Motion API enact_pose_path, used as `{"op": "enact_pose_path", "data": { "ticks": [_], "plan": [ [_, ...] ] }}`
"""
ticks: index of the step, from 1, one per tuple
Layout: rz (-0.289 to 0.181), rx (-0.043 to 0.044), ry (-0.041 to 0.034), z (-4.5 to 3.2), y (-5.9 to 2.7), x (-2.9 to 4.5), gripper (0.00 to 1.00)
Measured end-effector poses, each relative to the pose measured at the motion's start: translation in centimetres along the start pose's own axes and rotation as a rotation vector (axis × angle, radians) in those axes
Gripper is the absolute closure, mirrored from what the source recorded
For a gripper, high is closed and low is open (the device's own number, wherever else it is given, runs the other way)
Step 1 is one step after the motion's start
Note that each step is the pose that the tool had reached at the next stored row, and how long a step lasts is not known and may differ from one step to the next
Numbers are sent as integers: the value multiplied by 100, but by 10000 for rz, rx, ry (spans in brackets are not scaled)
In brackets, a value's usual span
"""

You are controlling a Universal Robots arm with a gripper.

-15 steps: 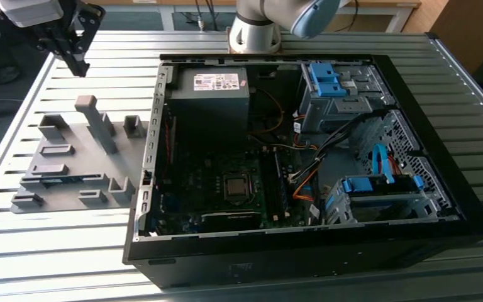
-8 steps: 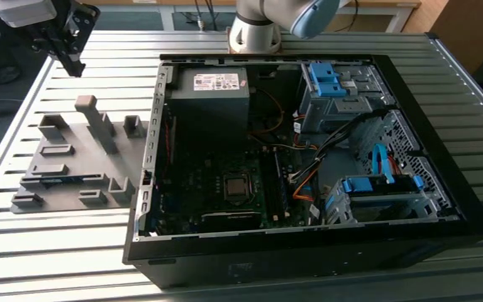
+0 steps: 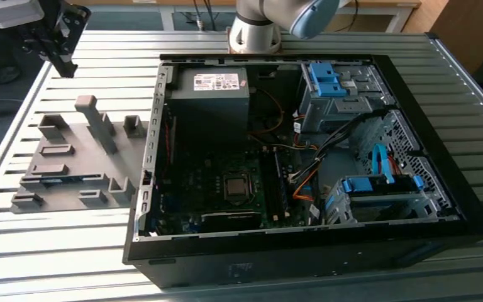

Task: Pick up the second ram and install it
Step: 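Reach for the second ram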

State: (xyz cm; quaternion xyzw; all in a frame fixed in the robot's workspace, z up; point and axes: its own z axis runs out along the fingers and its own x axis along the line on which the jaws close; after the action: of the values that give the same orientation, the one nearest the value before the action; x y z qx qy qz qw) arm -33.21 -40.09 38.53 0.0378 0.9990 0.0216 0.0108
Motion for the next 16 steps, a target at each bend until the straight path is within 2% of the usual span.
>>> {"op": "enact_pose_path", "data": {
  "ticks": [9, 12, 16],
  "plan": [
    [2, 0, 0, -8, -259, 56, 89],
    [2, 1, 0, -10, -308, 131, 89],
    [2, 1, 0, -13, -351, 272, 89]
  ]
}}
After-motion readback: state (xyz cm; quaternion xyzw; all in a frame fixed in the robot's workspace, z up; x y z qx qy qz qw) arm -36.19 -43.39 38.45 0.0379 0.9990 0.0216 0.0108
